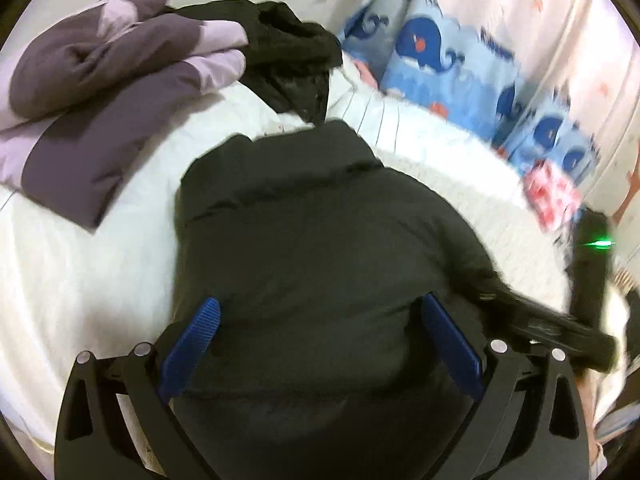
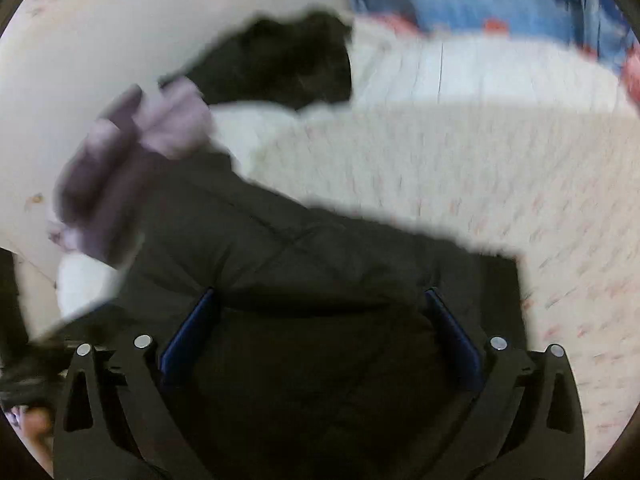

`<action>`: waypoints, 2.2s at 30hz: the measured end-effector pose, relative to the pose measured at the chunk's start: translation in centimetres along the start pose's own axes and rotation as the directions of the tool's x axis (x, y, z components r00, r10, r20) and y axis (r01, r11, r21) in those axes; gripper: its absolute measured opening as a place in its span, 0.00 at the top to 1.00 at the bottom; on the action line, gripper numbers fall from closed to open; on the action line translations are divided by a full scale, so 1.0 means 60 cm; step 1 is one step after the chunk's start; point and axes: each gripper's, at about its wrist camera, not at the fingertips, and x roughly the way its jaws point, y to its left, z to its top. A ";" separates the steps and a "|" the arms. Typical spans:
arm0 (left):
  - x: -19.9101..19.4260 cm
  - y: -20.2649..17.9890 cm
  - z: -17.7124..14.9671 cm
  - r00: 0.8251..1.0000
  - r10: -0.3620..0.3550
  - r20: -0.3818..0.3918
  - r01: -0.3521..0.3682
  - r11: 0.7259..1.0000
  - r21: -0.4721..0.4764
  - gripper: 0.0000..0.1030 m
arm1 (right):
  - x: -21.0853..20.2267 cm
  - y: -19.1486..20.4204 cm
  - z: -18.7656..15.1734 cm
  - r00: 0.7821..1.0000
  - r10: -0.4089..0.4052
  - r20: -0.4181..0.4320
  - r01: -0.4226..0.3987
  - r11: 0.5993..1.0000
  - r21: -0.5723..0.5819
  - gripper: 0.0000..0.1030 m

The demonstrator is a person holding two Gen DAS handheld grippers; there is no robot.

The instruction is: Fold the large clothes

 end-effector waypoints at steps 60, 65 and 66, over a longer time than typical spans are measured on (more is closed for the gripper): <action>-0.140 -0.075 -0.078 0.966 0.234 0.110 -0.241 0.969 0.052 0.07 | -0.253 0.114 -0.162 0.874 -0.363 0.323 0.445 0.865 -0.232 0.07; -0.148 -0.082 -0.073 0.955 0.265 0.133 -0.278 0.957 0.087 0.07 | -0.246 0.108 -0.159 0.860 -0.399 0.318 0.476 0.851 -0.222 0.07; -0.150 -0.081 -0.072 0.956 0.259 0.138 -0.272 0.959 0.080 0.07 | -0.248 0.109 -0.159 0.863 -0.388 0.323 0.466 0.857 -0.218 0.07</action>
